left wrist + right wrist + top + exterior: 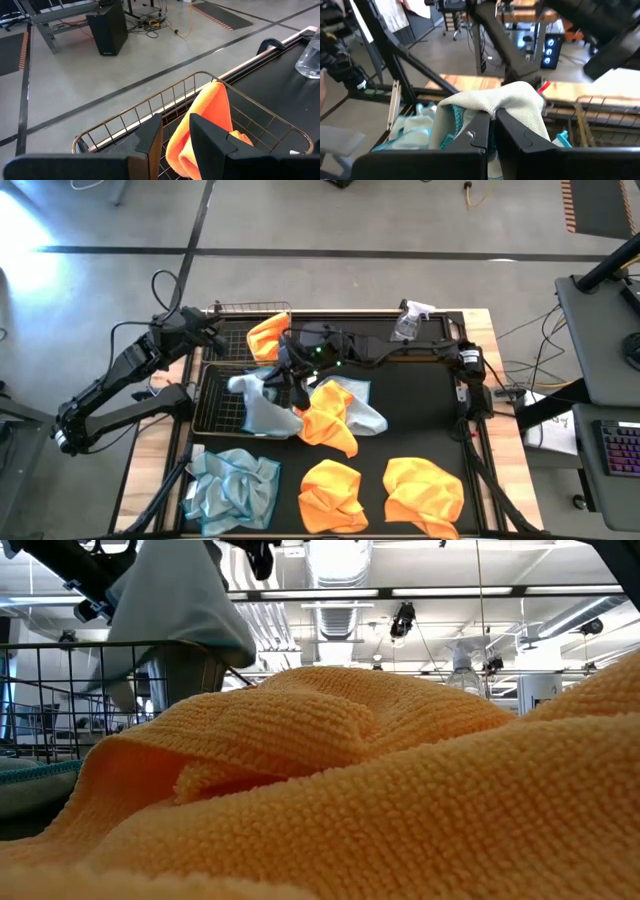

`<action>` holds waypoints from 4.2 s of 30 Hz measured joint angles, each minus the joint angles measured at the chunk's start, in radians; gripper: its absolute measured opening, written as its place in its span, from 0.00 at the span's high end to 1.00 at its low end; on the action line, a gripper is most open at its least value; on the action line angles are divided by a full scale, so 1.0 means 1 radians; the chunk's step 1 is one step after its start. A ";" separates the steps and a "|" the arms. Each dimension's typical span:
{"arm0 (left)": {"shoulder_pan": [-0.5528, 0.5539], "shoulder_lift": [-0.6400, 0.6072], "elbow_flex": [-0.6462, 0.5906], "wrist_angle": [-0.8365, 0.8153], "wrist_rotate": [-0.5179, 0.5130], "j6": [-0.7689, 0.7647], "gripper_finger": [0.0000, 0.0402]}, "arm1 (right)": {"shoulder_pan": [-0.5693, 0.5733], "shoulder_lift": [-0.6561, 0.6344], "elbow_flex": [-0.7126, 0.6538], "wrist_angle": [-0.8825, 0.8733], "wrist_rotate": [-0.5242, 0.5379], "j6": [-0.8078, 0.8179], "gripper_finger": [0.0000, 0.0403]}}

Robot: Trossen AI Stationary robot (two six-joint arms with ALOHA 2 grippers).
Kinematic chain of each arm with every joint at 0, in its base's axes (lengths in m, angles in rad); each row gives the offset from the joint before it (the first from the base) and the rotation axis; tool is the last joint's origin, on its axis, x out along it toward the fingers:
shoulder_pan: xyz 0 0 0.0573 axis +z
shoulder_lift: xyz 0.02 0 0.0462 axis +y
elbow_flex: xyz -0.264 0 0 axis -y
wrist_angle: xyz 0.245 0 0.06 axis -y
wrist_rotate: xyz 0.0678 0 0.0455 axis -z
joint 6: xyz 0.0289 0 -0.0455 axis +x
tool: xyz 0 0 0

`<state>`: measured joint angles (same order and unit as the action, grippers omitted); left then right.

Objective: Sort microfiber towel by color & place in baskets
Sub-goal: Put the blue towel into the bottom wire basket, then put the yellow towel into the top wire basket

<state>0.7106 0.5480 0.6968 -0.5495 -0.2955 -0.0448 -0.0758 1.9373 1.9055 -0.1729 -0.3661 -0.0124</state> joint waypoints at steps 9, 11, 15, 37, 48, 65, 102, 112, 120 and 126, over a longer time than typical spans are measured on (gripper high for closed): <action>0.000 0.000 0.000 0.000 0.000 0.000 0.79 | 0.002 0.000 -0.062 0.006 0.000 -0.041 0.85; 0.000 0.000 0.000 0.000 0.000 0.001 0.79 | 0.001 0.000 -0.068 0.008 0.000 -0.059 0.79; 0.000 0.000 0.000 0.000 0.000 0.001 0.79 | 0.002 0.000 -0.074 0.007 0.000 -0.077 0.68; 0.000 0.000 0.000 0.000 0.037 0.000 0.79 | 0.001 0.000 -0.076 -0.704 0.295 0.043 0.70; 0.000 0.000 0.000 0.000 0.081 -0.001 0.79 | 0.025 0.000 -0.165 -0.736 0.288 0.067 0.61; 0.000 0.000 0.000 0.000 0.081 -0.002 0.79 | 0.028 0.000 -0.318 -0.554 0.165 0.131 0.53; 0.000 0.107 0.000 0.003 0.079 -0.005 0.79 | 0.028 0.000 -0.412 -0.413 0.100 0.106 0.96; 0.000 0.107 0.000 0.003 0.079 0.003 0.79 | 0.016 0.000 -0.361 -0.422 0.104 0.092 0.98; 0.000 0.104 0.000 0.002 0.079 0.008 0.79 | -0.003 0.000 -0.176 -0.478 0.200 0.000 0.98; 0.000 0.104 0.000 0.002 0.079 0.010 0.79 | -0.007 0.000 -0.001 -0.483 0.378 -0.088 0.98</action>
<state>0.7109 0.6521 0.6964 -0.5472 -0.2169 -0.0349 -0.0824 1.9373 1.9044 -0.6563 0.0116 -0.1004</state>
